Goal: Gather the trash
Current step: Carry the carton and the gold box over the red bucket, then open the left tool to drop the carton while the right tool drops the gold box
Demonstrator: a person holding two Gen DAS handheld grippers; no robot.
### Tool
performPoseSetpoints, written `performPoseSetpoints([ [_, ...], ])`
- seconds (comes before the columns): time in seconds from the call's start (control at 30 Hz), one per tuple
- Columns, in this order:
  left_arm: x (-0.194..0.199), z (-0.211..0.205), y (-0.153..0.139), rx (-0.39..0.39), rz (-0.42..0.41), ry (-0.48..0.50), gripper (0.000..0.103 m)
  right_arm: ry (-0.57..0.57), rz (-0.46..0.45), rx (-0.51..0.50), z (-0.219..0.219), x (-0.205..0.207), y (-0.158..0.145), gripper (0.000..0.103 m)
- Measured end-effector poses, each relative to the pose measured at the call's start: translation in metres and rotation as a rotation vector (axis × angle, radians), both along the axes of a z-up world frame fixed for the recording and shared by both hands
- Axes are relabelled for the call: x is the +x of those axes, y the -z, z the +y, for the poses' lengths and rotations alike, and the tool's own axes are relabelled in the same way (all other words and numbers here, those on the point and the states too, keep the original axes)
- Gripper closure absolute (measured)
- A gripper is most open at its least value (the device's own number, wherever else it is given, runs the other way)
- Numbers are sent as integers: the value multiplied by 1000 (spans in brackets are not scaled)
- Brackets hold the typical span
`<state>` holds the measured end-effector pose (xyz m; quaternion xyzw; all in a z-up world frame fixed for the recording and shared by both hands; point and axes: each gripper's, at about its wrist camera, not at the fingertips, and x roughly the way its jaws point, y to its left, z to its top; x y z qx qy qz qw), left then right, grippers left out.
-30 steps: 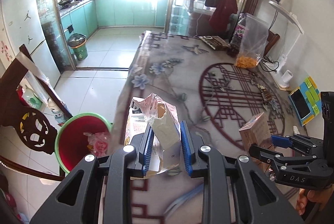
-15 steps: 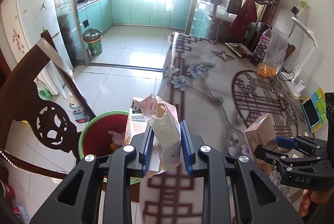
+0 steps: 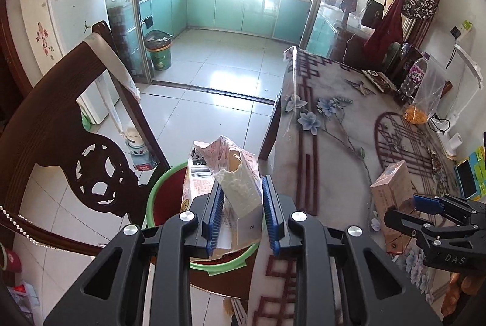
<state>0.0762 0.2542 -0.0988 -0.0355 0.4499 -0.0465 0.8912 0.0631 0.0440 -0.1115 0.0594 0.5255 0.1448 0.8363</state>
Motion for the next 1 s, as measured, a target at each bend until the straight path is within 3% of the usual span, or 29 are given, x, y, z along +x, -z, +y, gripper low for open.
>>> performPoseSetpoints([
  [0.83, 37, 61, 58, 31, 125, -83, 80, -113, 57, 74, 90, 56, 32, 45],
  [0.87, 40, 63, 60, 34, 128, -85, 79, -114, 52, 71, 93, 58, 32, 44],
  [0.93, 47, 64, 67, 46, 141, -88, 75, -107, 43, 78, 98, 64, 34, 27],
  [0.97, 50, 66, 70, 52, 146, -97, 70, -95, 40, 72, 98, 66, 35, 19],
  [1.0, 52, 68, 71, 57, 148, -109, 61, -84, 37, 64, 98, 69, 35, 19],
])
